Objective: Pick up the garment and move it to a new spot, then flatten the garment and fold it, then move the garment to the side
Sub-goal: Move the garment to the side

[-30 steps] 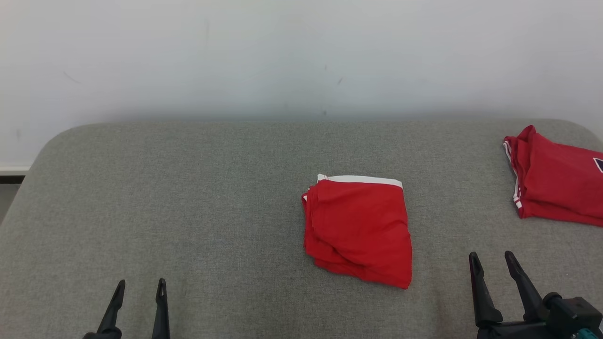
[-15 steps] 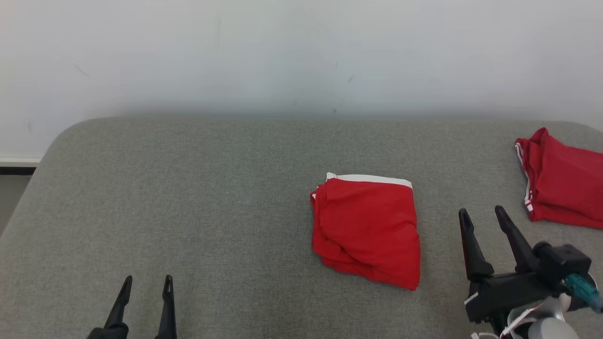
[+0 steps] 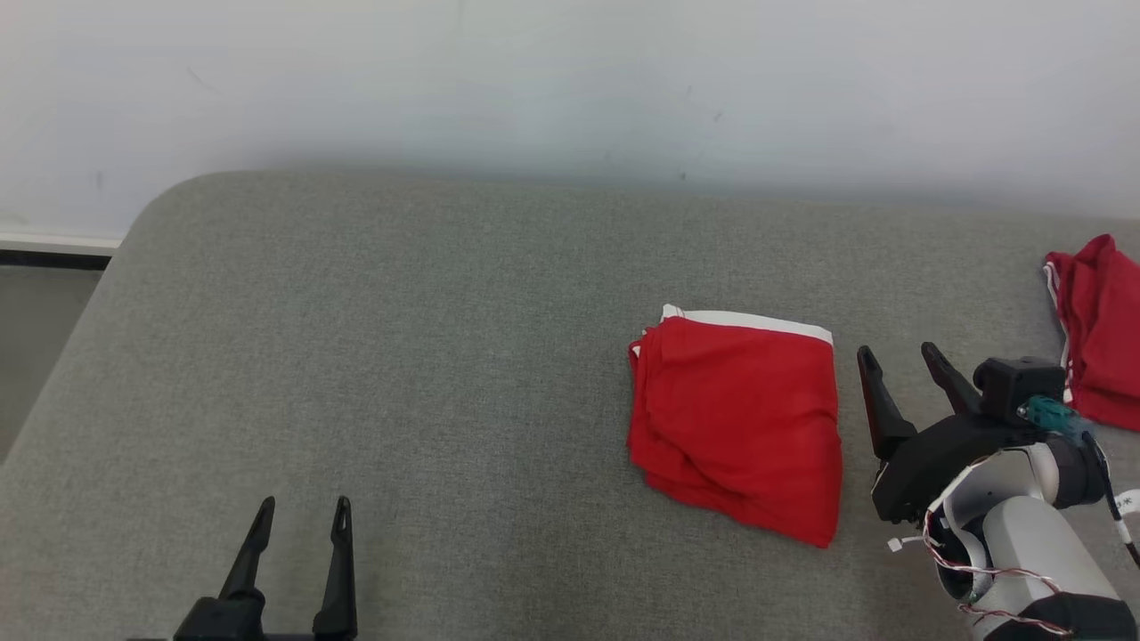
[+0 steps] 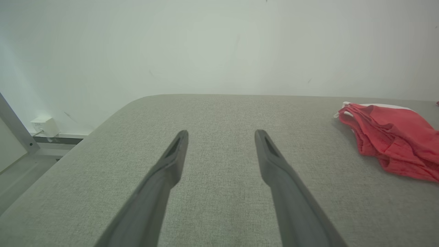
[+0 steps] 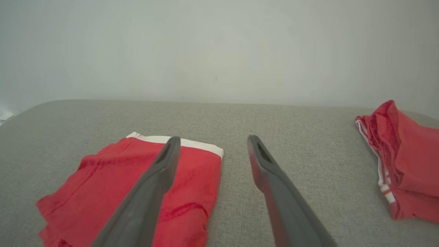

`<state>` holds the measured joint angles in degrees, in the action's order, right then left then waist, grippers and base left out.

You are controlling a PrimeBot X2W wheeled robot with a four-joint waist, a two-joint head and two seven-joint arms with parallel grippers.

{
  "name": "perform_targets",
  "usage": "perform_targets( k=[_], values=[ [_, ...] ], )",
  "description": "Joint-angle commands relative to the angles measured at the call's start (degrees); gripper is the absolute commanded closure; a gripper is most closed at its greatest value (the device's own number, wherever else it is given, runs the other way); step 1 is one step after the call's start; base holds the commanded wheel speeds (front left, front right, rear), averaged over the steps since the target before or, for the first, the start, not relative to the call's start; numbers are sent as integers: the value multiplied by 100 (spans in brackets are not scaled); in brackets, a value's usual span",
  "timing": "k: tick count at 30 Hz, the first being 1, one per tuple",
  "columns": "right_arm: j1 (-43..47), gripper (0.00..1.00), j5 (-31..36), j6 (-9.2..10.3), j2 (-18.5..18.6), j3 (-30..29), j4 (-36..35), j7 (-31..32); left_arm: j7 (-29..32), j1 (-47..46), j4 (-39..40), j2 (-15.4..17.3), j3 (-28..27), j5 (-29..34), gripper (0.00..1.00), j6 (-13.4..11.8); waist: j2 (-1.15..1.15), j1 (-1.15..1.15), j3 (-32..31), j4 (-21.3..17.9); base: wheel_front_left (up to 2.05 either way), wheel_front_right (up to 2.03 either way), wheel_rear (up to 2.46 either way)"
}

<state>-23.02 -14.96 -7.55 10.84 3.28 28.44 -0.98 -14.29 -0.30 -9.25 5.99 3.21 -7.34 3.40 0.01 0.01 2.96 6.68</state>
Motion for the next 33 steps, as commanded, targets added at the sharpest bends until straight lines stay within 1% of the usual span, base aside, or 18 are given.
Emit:
perform_targets(
  k=[1, 4, 8, 9, 10, 12, 17, 22, 23, 24, 29, 33],
  values=[
    [-153, 0, 17, 17, 26, 31, 224, 25, -29, -96, -18, 9, -6, -51, 0, -19, -1, -1, 95, 83, 0, 0, 0],
    [-378, 0, 1, 17, 28, 45, 794, 108, -53, -193, -91, 23, 0, -87, 0, 4, -1, -1, 197, 131, 0, 0, 0],
    [-679, 0, -48, 17, -28, 212, 1459, 122, -70, -323, -151, 8, 31, -94, 0, 11, -1, -1, 319, 188, 0, 0, 0],
    [-751, 0, -85, 17, -41, 251, 1601, 102, -75, -360, -160, 1, 50, -93, 0, 10, -1, -1, 358, 201, 0, 0, 0],
    [-873, 0, -112, 17, -58, 321, 1889, 64, -74, -412, -185, -7, 77, -87, 0, 15, -1, -1, 419, 221, 0, 0, 0],
    [-973, 0, -149, 17, -85, 308, 2185, 33, -82, -463, -218, -8, 95, -83, 0, 23, -1, -1, 468, 238, 0, 0, 0],
    [-1110, 0, -231, 17, -181, 497, 2738, -95, -93, -574, -280, -18, 111, -93, 0, 25, -1, -1, 558, 252, 0, 0, 0],
    [-1111, 0, -506, 15, -353, 744, 3203, -10, -93, -617, -307, -10, 114, -89, 0, 27, -1, -1, 605, 242, 0, 0, 0],
    [-1123, 76, -567, 3, -389, 801, 3225, -48, -94, -629, -301, -11, 110, -89, 0, 24, -1, -1, 608, 238, 0, 0, 0],
    [-1145, 100, -623, 2, -399, 854, 3238, -82, -94, -647, -304, -11, 103, -91, 0, 25, -1, -1, 613, 235, 0, 0, 0],
    [-1263, 100, -801, 17, -245, 1057, 3303, -157, -95, -626, -293, -11, 82, -87, 0, 20, -1, -1, 600, 181, 0, 0, 0],
    [-1467, 100, -850, 17, -34, 1411, 3173, -313, -92, -596, -256, -3, 82, -78, 0, 25, -1, -1, 634, 61, 0, 0, 0]
  ],
)
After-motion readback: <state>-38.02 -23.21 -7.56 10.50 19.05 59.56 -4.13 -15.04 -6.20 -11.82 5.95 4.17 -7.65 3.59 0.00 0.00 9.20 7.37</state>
